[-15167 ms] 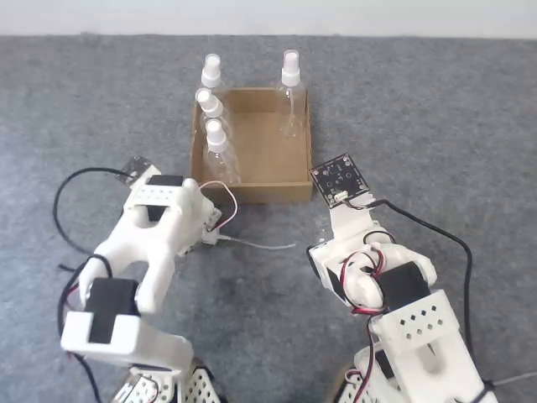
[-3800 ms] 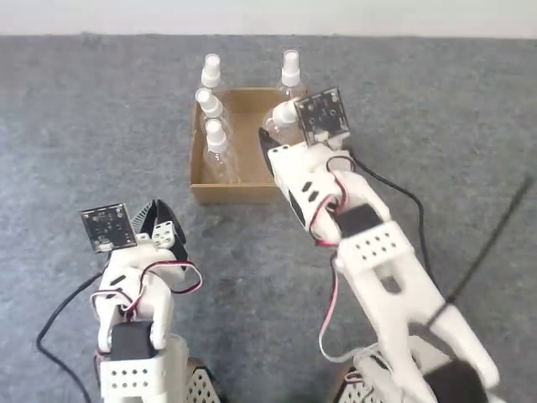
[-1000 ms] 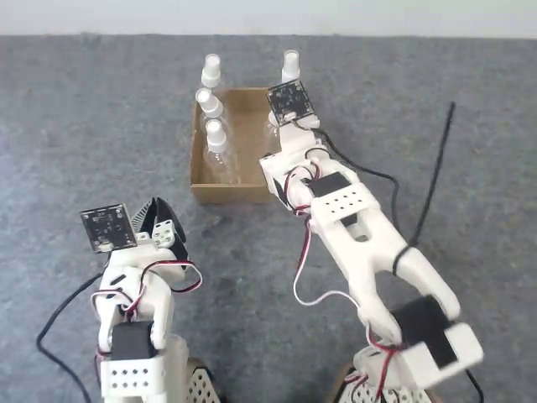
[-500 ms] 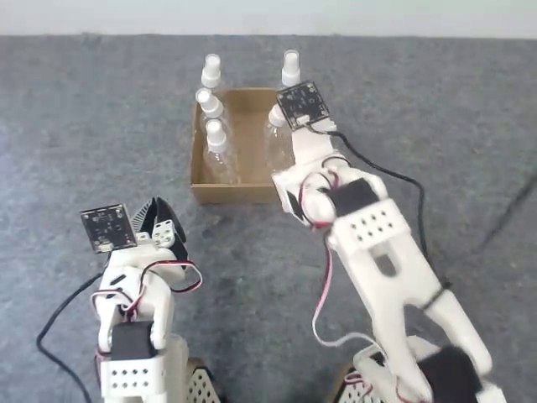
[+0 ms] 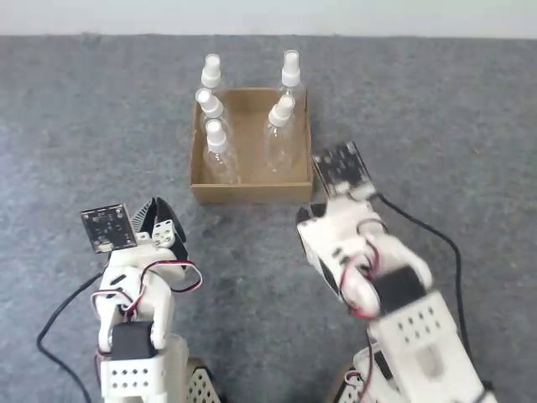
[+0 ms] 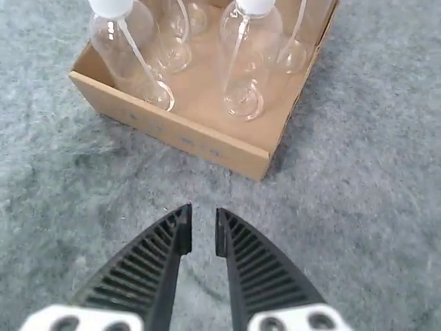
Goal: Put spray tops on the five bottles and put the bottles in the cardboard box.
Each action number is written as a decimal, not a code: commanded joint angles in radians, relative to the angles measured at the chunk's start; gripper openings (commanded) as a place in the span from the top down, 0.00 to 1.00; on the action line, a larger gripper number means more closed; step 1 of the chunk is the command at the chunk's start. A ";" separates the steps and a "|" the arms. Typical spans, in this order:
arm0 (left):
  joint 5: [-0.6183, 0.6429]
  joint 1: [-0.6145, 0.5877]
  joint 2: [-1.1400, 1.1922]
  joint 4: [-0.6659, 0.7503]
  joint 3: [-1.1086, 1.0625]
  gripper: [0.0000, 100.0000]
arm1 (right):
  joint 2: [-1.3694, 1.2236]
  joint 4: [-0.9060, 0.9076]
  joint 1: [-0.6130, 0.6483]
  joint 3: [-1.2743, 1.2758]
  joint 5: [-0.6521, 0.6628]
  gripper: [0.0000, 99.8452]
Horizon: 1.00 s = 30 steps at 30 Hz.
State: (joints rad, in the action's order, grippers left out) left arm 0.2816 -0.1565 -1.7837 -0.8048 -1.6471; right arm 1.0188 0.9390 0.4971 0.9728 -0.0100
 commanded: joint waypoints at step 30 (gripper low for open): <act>-0.009 0.002 -0.015 0.061 -0.019 0.99 | 0.797 0.147 -0.125 0.568 -0.012 0.99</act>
State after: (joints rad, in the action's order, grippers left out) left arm 0.2816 -0.1550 -1.7837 -0.7986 -1.6671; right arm 1.8029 1.0449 0.3867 1.5221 -0.0100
